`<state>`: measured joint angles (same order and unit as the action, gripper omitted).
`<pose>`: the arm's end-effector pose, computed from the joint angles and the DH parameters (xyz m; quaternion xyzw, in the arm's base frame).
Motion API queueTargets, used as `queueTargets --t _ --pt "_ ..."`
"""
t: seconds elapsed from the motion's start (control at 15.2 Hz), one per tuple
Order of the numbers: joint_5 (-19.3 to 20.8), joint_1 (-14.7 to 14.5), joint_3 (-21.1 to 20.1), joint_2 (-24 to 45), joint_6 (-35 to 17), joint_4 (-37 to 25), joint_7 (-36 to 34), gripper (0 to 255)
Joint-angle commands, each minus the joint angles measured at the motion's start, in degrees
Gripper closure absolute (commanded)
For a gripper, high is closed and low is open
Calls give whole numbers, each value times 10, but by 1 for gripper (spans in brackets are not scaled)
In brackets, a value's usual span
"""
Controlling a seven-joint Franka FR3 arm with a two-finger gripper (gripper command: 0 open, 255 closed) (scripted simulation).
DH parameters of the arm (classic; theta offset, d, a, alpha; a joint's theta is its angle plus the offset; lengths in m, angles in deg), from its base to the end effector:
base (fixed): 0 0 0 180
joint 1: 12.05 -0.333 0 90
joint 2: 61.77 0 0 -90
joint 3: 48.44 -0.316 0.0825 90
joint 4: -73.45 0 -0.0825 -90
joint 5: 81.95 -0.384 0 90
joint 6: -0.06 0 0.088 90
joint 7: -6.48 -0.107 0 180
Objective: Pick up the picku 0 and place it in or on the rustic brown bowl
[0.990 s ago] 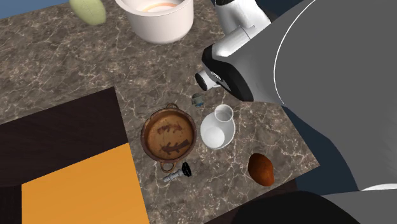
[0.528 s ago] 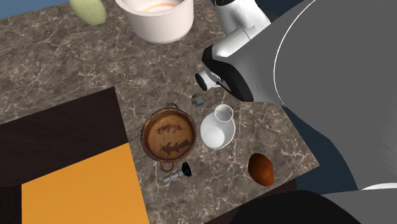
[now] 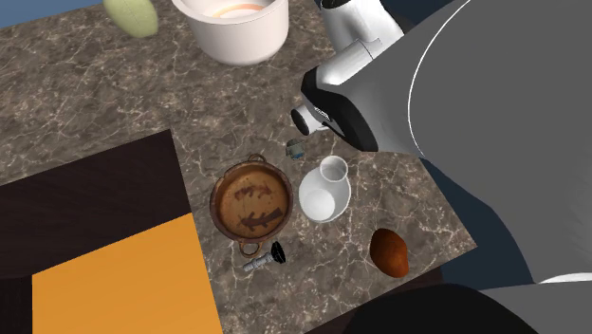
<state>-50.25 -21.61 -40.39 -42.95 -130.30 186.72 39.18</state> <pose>0.6077 0.0063 0.3049 0.8602 0.4561 -0.0768 0.2147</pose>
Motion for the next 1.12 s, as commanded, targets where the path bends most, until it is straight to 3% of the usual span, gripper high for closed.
queueTargets --t 0.0,1.06 --pt "-2 0 0 -4 5 -1 3 255" --pt "-27 -3 -7 -67 99 -41 54 255"
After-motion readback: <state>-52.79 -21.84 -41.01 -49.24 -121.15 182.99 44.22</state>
